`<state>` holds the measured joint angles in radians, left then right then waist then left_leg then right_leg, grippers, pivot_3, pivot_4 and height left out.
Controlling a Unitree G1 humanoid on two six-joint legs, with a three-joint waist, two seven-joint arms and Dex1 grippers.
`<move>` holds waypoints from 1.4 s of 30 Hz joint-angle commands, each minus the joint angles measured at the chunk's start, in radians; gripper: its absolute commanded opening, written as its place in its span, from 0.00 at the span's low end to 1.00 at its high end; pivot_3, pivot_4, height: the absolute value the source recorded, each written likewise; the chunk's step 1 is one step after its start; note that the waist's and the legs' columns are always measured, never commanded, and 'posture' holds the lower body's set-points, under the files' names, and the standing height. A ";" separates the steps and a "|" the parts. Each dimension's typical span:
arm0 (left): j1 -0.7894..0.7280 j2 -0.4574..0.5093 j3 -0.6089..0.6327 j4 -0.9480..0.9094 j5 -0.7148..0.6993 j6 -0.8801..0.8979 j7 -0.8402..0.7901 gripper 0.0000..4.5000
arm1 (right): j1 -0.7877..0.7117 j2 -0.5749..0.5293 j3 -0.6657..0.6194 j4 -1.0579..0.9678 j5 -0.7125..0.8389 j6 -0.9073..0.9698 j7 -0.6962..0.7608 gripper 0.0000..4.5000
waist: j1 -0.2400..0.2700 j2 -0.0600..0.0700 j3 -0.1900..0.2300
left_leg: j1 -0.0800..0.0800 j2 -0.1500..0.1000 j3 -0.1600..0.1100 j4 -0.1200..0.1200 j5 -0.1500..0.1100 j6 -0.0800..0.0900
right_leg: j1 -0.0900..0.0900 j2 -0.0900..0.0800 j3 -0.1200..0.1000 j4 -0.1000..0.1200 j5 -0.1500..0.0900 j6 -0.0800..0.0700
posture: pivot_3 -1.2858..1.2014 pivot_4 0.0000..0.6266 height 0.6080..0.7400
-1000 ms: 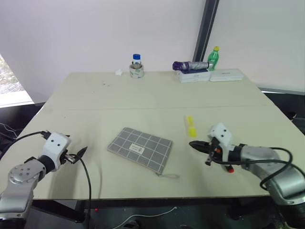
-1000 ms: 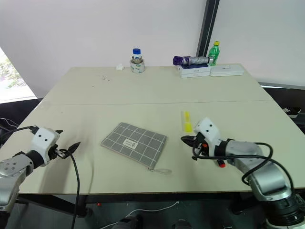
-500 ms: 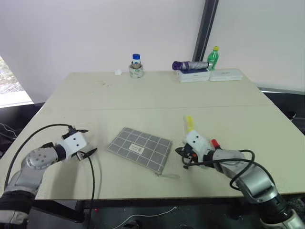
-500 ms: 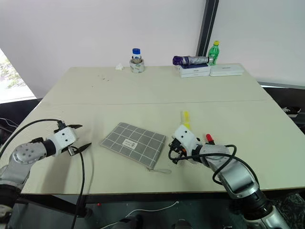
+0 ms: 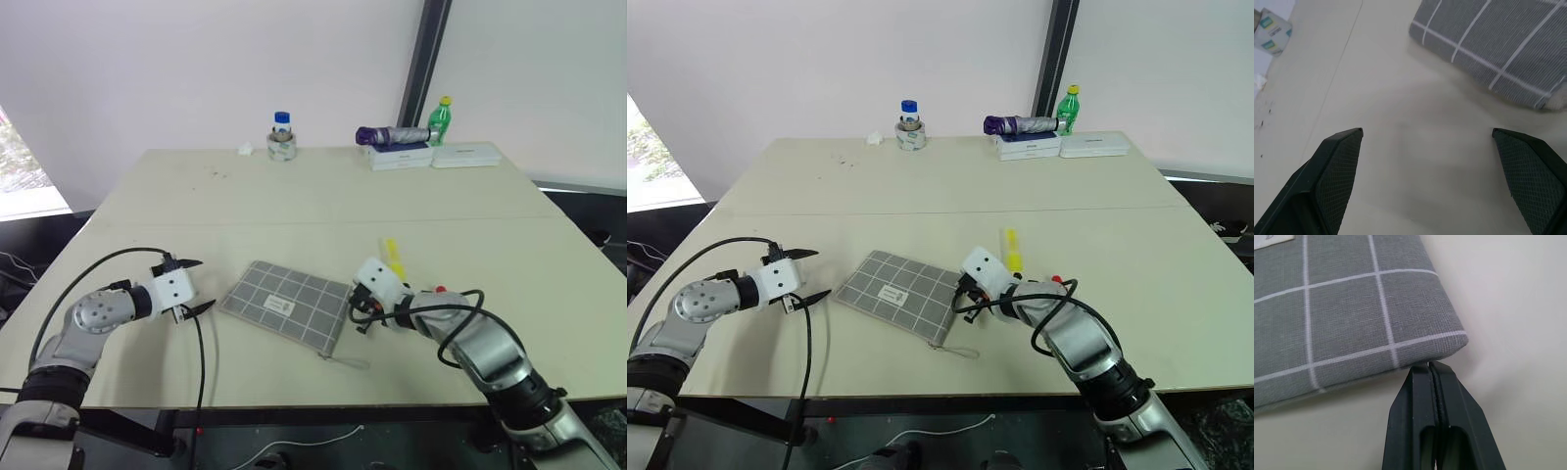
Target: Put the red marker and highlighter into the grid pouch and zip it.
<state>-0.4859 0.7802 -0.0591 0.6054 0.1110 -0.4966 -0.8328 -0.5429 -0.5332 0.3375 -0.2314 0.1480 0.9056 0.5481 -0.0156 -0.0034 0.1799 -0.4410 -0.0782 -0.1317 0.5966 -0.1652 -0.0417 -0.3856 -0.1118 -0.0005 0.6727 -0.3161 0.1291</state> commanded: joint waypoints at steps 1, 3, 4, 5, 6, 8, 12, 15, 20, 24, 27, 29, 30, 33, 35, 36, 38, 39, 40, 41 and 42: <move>0.016 -0.026 -0.047 -0.023 -0.005 -0.009 -0.049 1.00 | -0.041 0.011 0.013 0.016 -0.024 -0.040 0.020 0.01 | 0.001 0.000 0.000 | 0.000 0.000 0.000 0.000 0.000 0.000 | 0.000 0.000 0.000 0.000 0.000 0.000 | 0.52 0.24 0.97; 0.024 -0.039 -0.056 -0.049 -0.015 -0.005 -0.067 1.00 | -0.068 0.018 0.028 0.065 -0.045 -0.073 0.031 0.01 | 0.000 0.000 0.000 | 0.000 0.000 0.000 0.000 0.000 0.000 | 0.000 0.000 0.000 0.000 0.000 0.000 | 0.52 0.24 0.97; 0.030 -0.044 -0.060 -0.061 -0.018 -0.004 -0.075 1.00 | -0.079 0.021 0.033 0.090 -0.053 -0.089 0.035 0.01 | 0.000 0.000 0.000 | 0.000 0.000 0.000 0.000 0.000 0.000 | 0.000 0.000 0.000 0.000 0.000 0.000 | 0.52 0.24 0.97; 0.034 -0.047 -0.061 -0.070 -0.019 -0.002 -0.081 1.00 | -0.086 0.023 0.036 0.107 -0.058 -0.100 0.039 0.01 | -0.001 0.000 0.000 | 0.000 0.000 0.000 0.000 0.000 0.000 | 0.000 0.000 0.000 0.000 0.000 0.000 | 0.52 0.24 0.97; 0.040 -0.052 -0.062 -0.082 -0.021 0.000 -0.087 1.00 | -0.091 0.025 0.037 0.126 -0.063 -0.114 0.044 0.01 | -0.001 0.000 0.000 | 0.000 0.000 0.000 0.000 0.000 0.000 | 0.000 0.000 0.000 0.001 0.000 0.000 | 0.52 0.24 0.97; 0.052 -0.060 -0.064 -0.107 -0.023 0.006 -0.095 1.00 | -0.102 0.029 0.040 0.163 -0.076 -0.143 0.055 0.01 | -0.001 0.000 0.000 | 0.000 0.000 0.000 0.000 0.000 0.000 | 0.000 0.000 0.000 0.001 0.000 0.000 | 0.52 0.24 0.97; 0.073 -0.068 -0.067 -0.157 -0.034 0.021 -0.107 1.00 | -0.120 0.038 0.041 0.215 -0.095 -0.181 0.075 0.01 | -0.004 0.000 0.000 | 0.000 0.000 0.000 0.000 0.000 0.000 | 0.000 0.000 0.000 0.001 0.000 0.000 | 0.52 0.24 0.97; 0.090 -0.063 -0.062 -0.189 -0.043 0.034 -0.117 1.00 | -0.131 0.040 0.041 0.247 -0.112 -0.205 0.089 0.01 | -0.005 0.000 0.000 | 0.000 0.000 0.000 0.000 0.000 0.000 | 0.000 0.000 0.000 0.002 0.000 0.000 | 0.52 0.24 0.97; 0.109 -0.031 -0.025 -0.204 -0.072 0.059 -0.127 1.00 | -0.135 0.035 0.026 0.280 -0.133 -0.234 0.105 0.01 | -0.006 0.000 0.000 | 0.000 0.000 0.000 0.000 0.000 0.000 | -0.001 0.000 0.000 0.002 0.000 0.000 | 0.52 0.24 0.97; 0.122 0.003 0.004 -0.212 -0.089 0.072 -0.124 1.00 | -0.131 0.025 0.012 0.293 -0.145 -0.249 0.112 0.01 | -0.009 0.000 0.000 | 0.000 0.000 0.000 0.000 0.000 0.000 | -0.001 0.000 0.000 0.002 0.000 0.000 | 0.52 0.24 0.97; 0.129 0.025 0.015 -0.211 -0.094 0.074 -0.118 1.00 | -0.128 0.017 0.003 0.291 -0.147 -0.251 0.118 0.01 | -0.016 0.000 0.000 | 0.000 0.000 0.000 0.000 0.000 -0.001 | -0.002 0.000 0.001 0.003 0.000 0.000 | 0.52 0.24 0.97; 0.132 0.040 0.019 -0.204 -0.093 0.070 -0.111 1.00 | -0.121 0.010 -0.002 0.283 -0.146 -0.248 0.121 0.01 | -0.022 0.000 0.000 | 0.000 0.000 0.000 0.000 0.000 -0.001 | -0.002 0.000 0.001 0.004 0.000 0.000 | 0.52 0.24 0.97; 0.133 0.046 0.021 -0.199 -0.091 0.066 -0.108 1.00 | -0.117 0.006 -0.005 0.278 -0.146 -0.247 0.123 0.01 | -0.025 0.000 0.000 | 0.000 0.000 0.000 0.000 0.001 -0.001 | -0.002 0.000 0.001 0.005 0.000 0.000 | 0.52 0.24 0.97; 0.134 0.063 0.022 -0.182 -0.081 0.051 -0.094 1.00 | -0.098 -0.010 -0.011 0.253 -0.144 -0.239 0.130 0.01 | -0.028 0.000 0.000 | 0.001 0.000 0.000 0.000 0.001 -0.001 | -0.003 0.000 0.001 0.006 0.000 0.000 | 0.52 0.24 0.97; 0.135 0.072 0.022 -0.171 -0.074 0.039 -0.078 1.00 | -0.078 -0.025 -0.021 0.222 -0.140 -0.226 0.137 0.01 | -0.028 0.000 0.000 | 0.001 0.000 0.000 0.000 0.001 -0.001 | -0.003 0.000 0.001 0.007 0.000 0.000 | 0.52 0.24 0.97; 0.135 0.076 0.021 -0.166 -0.069 0.033 -0.071 1.00 | -0.068 -0.032 -0.026 0.206 -0.139 -0.220 0.141 0.01 | -0.028 0.000 0.000 | 0.001 0.000 0.000 0.000 0.001 -0.001 | -0.003 0.000 0.001 0.007 0.000 0.000 | 0.52 0.24 0.97; 0.135 0.083 0.019 -0.156 -0.057 0.010 -0.058 1.00 | -0.048 -0.045 -0.035 0.176 -0.136 -0.207 0.146 0.01 | -0.028 0.000 0.000 | 0.001 0.000 0.000 0.000 0.001 -0.001 | -0.003 0.000 0.001 0.008 0.000 0.000 | 0.52 0.24 0.97; 0.134 0.085 0.017 -0.151 -0.051 -0.002 -0.050 1.00 | -0.040 -0.051 -0.038 0.162 -0.134 -0.200 0.149 0.01 | -0.028 0.000 0.000 | 0.001 0.000 0.000 0.000 0.001 -0.001 | -0.004 0.000 0.001 0.008 0.000 0.000 | 0.52 0.24 0.97; 0.131 0.086 0.014 -0.144 -0.040 -0.019 -0.040 1.00 | -0.030 -0.057 -0.041 0.144 -0.131 -0.191 0.153 0.01 | -0.028 0.000 0.000 | 0.001 0.000 0.000 0.000 0.001 -0.001 | -0.004 0.000 0.001 0.008 0.000 0.000 | 0.52 0.24 0.97; 0.129 0.086 0.010 -0.139 -0.030 -0.034 -0.031 1.00 | -0.022 -0.062 -0.044 0.128 -0.127 -0.183 0.158 0.01 | -0.028 0.000 0.000 | 0.001 0.001 0.000 0.000 0.001 -0.001 | -0.004 0.001 0.001 0.008 0.000 0.000 | 0.52 0.24 0.97; 0.126 0.084 0.003 -0.136 -0.023 -0.047 -0.026 1.00 | -0.013 -0.067 -0.046 0.108 -0.123 -0.174 0.167 0.01 | -0.028 0.000 0.000 | 0.001 0.001 0.000 0.000 0.001 -0.001 | -0.004 0.001 0.001 0.008 0.000 0.000 | 0.52 0.24 0.97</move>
<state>-0.3605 0.8452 -0.0573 0.4525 0.0581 -0.5270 -0.8718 -0.5589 -0.5846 0.3111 -0.0677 0.0161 0.7187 0.7017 -0.0433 -0.0033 0.1797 -0.4404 -0.0776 -0.1321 0.5969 -0.1643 -0.0431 -0.3892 -0.1110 0.0004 0.6807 -0.3163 0.1290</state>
